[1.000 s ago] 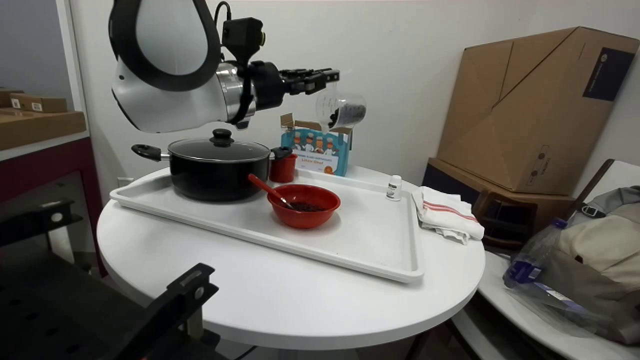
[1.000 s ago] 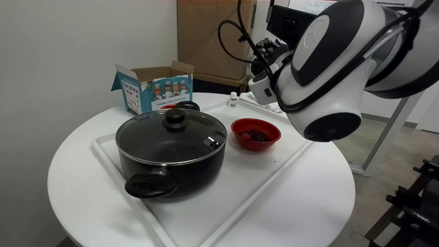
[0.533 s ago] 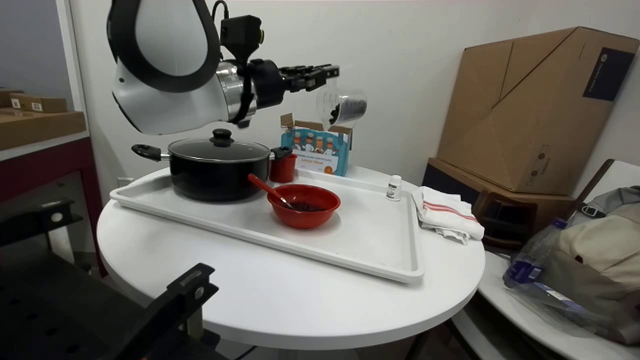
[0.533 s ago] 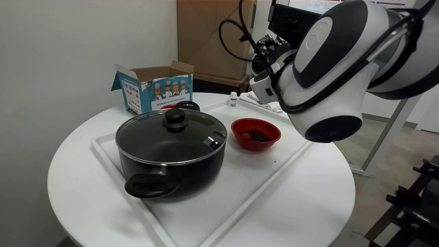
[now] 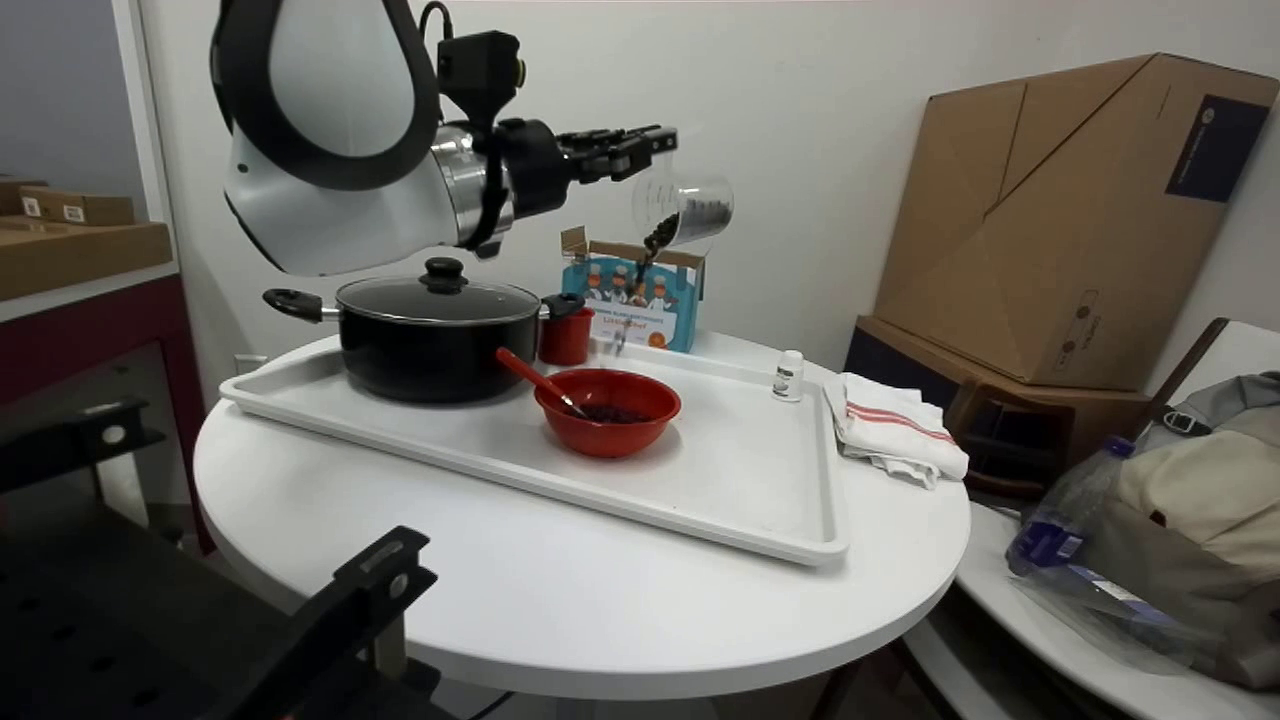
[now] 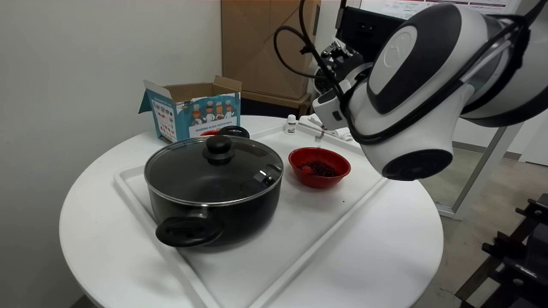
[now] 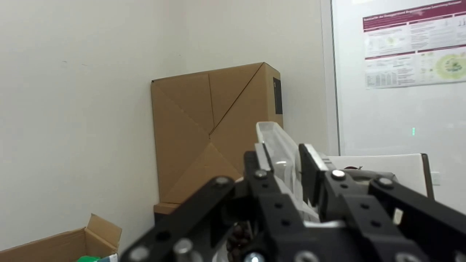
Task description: Pour some beans out of the jar into the red bowl
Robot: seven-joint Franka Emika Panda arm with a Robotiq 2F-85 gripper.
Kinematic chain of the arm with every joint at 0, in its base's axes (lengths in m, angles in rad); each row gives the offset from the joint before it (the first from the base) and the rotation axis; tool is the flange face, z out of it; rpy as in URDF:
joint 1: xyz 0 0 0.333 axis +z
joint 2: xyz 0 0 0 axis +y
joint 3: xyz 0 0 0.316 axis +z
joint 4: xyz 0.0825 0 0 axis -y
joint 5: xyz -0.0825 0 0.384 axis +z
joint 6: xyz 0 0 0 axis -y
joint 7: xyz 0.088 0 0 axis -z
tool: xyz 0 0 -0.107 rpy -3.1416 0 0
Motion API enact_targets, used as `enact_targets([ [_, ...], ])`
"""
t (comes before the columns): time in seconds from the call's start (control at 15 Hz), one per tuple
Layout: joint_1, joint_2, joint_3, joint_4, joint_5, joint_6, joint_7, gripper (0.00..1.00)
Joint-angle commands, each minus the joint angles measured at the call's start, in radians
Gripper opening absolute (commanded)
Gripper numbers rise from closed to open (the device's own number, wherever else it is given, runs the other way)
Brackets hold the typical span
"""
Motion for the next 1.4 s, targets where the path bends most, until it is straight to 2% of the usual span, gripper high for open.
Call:
enact_targets([
  [0.0, 0.006, 0.005, 0.001, -0.006, 0.01, -0.033, 0.013, 0.1],
  [0.47, -0.012, 0.009, 0.024, 0.02, 0.107, -0.004, 0.033, 0.1],
  [1.13, -0.03, 0.02, 0.065, 0.058, 0.231, 0.076, 0.157, 0.1],
  [1.33, -0.044, 0.024, 0.073, 0.075, 0.31, 0.11, 0.147, 0.1],
])
